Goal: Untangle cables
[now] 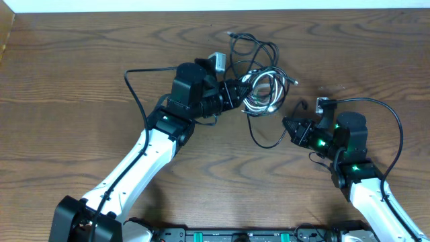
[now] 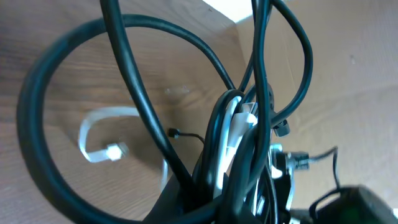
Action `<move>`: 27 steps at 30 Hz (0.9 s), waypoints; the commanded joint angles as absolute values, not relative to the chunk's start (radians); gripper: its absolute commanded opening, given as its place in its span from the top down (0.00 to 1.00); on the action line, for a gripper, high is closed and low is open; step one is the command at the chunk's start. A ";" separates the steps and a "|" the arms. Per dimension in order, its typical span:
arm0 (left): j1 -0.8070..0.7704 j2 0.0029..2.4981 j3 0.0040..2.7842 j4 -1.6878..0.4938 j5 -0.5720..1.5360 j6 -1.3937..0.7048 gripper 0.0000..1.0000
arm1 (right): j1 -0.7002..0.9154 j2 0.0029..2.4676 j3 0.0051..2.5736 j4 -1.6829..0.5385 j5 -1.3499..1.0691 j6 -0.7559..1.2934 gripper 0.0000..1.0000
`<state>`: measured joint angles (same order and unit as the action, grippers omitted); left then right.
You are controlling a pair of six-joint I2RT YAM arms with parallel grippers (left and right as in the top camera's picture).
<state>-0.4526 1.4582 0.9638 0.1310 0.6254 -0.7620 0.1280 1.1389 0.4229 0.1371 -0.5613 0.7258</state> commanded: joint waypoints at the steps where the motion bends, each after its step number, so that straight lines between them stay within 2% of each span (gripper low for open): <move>1: -0.449 1.457 0.965 0.139 0.681 -0.618 0.92 | 0.127 1.139 0.425 0.124 -0.552 0.729 0.88; 5: -0.446 1.457 0.965 0.140 0.681 -0.561 0.92 | 0.127 1.139 0.425 0.087 -0.552 0.728 0.73; 10: -0.424 1.457 0.965 0.136 0.676 -0.459 0.92 | 0.125 1.139 0.425 0.060 -0.553 0.710 0.66; 19: -0.387 1.457 0.965 0.110 0.587 -0.450 0.92 | 0.097 1.113 0.425 0.079 -0.649 0.545 0.49; 27: -0.387 1.457 0.965 0.064 0.568 -0.445 0.92 | 0.026 1.056 0.425 0.208 -0.795 0.596 0.36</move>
